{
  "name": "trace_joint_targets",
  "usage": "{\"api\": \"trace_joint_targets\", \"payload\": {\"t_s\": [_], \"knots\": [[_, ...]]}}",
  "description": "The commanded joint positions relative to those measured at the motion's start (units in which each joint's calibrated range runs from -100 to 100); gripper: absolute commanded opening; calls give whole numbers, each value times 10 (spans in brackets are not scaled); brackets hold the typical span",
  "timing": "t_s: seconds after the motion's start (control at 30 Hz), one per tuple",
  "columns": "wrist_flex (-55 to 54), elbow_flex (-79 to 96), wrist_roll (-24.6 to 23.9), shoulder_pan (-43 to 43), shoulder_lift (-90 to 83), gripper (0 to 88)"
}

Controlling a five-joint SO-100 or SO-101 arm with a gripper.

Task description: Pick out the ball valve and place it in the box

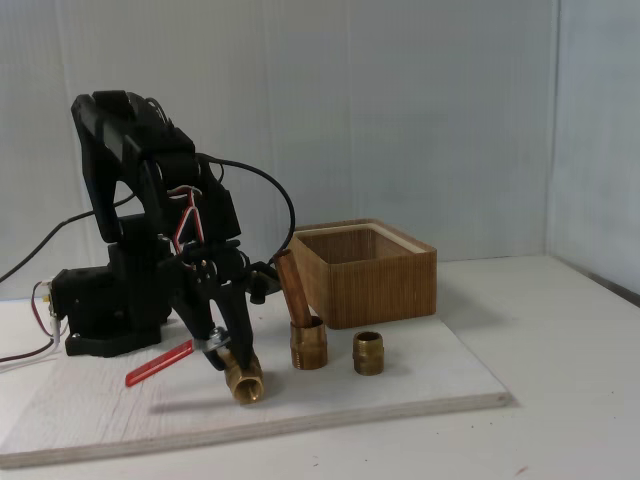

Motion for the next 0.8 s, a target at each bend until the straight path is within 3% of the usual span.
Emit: {"api": "trace_joint_targets", "payload": {"t_s": [0.0, 0.33, 0.77], "knots": [[4, 11, 2, 0, 2, 69], [9, 11, 11, 0, 2, 64], [162, -136, 17, 2, 1, 64]]}}
